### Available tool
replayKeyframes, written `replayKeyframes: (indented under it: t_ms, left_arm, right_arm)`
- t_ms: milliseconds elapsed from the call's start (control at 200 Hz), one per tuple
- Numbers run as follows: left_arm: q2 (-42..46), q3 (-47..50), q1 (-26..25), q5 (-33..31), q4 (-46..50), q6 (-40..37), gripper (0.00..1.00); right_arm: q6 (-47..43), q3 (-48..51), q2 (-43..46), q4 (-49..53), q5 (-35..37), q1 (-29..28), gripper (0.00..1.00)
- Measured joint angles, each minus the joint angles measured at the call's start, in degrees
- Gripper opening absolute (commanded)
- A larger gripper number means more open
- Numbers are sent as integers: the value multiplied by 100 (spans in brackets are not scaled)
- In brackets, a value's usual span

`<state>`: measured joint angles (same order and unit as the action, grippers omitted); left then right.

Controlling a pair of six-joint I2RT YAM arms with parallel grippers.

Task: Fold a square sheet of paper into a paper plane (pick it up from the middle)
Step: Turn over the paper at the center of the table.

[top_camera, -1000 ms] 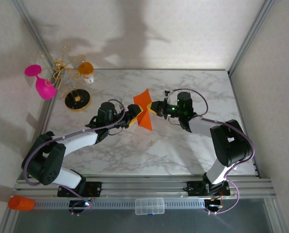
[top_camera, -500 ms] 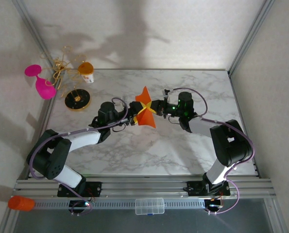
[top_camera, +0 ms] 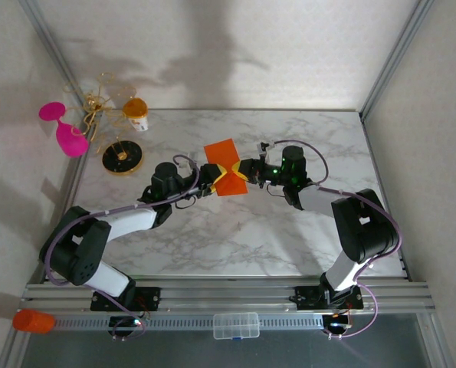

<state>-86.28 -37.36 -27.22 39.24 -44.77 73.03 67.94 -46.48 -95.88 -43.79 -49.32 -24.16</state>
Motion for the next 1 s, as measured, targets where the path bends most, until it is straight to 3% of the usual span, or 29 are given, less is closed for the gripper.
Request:
replayKeyframes:
  t_ms: [230,400,566,726,996]
  left_arm:
    - [7,0,83,-46,179,-103,15]
    - [7,-42,122,-160,671,-396,8]
    - [7,-544,162,-654,2227,-1300,7]
    - [-79,-1727,26,-2050,4417,-2583,8]
    - [-1370,-3982,-986,-5578,7344,-3862,8]
  right_arm:
    - [-83,0,0,144,22,2,11]
    - [-442,-2,2,649,273,2,34]
    - [-1349,-103,160,2026,1165,2,52]
    - [-2153,-216,584,3156,2400,2,65]
    - [-2710,-236,1193,4035,4087,2,74]
